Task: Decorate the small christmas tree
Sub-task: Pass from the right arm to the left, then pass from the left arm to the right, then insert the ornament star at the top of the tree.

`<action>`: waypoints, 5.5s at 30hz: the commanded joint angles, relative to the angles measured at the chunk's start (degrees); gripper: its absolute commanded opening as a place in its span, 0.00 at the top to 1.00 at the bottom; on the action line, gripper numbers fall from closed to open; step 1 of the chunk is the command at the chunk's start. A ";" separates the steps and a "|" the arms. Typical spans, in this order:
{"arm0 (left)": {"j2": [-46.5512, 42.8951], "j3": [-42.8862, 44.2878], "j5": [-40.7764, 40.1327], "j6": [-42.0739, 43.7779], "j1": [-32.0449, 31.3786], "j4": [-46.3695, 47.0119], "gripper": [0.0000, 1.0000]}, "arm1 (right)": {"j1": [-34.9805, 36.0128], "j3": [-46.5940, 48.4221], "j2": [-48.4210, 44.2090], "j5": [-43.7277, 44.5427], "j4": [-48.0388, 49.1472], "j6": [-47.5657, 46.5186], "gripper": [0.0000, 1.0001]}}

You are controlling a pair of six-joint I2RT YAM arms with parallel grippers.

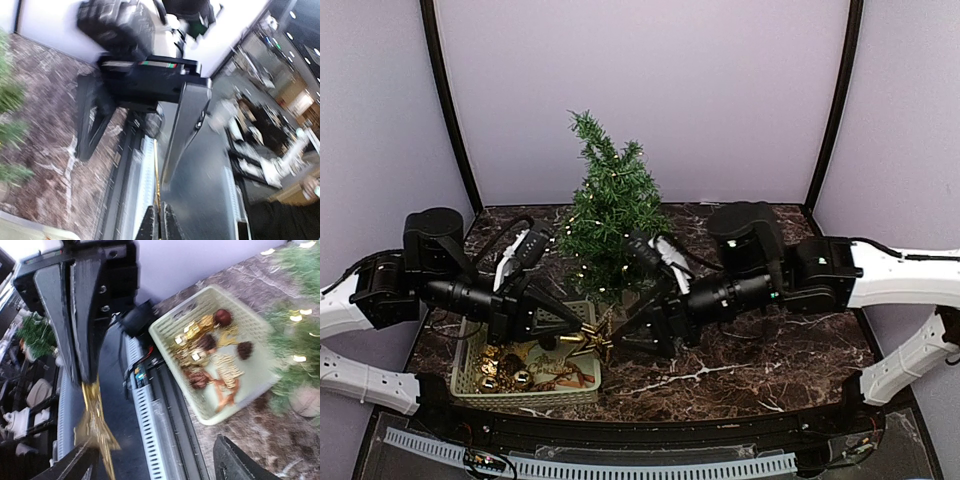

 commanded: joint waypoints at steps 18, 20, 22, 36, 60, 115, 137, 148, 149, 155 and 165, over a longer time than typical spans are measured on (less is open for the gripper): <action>0.40 -6.31 -19.97 -5.92 -0.15 51.00 1.00 | -0.47 -23.74 -9.01 19.14 71.09 5.89 0.20; 0.53 -6.72 -19.88 -6.41 -0.15 52.48 1.00 | -0.42 -21.71 -6.76 17.44 73.08 5.52 0.23; 0.60 -7.23 -19.86 -7.00 -0.15 54.06 1.00 | -0.27 -19.54 -4.65 15.64 74.60 4.97 0.26; 1.56 -8.45 -20.36 -8.15 -0.15 57.82 1.00 | 0.41 -11.56 2.32 11.49 77.48 3.42 0.73; 5.71 8.17 -22.51 9.88 14.95 24.44 0.23 | 0.59 6.30 -2.19 47.74 38.85 -17.19 1.00; 23.82 19.81 -24.66 33.35 17.96 38.96 0.83 | -2.63 34.01 13.67 46.42 24.98 -25.61 1.00; 27.45 28.19 -23.57 37.27 17.90 26.81 1.00 | 1.34 43.26 19.01 56.52 20.25 -39.15 1.00; 27.37 28.20 -23.76 36.93 17.96 26.48 1.00 | 3.93 42.82 18.31 57.69 23.92 -43.84 1.00; 27.37 28.20 -23.77 36.92 17.96 26.45 1.00 | 3.98 42.43 18.18 57.96 24.47 -44.18 1.00; 27.16 28.05 -23.82 36.79 17.96 26.25 1.00 | 4.21 40.83 17.55 59.55 27.10 -45.61 1.00; 27.11 27.87 -23.68 36.49 18.01 26.41 1.00 | 4.12 40.73 18.25 61.28 28.01 -46.69 1.00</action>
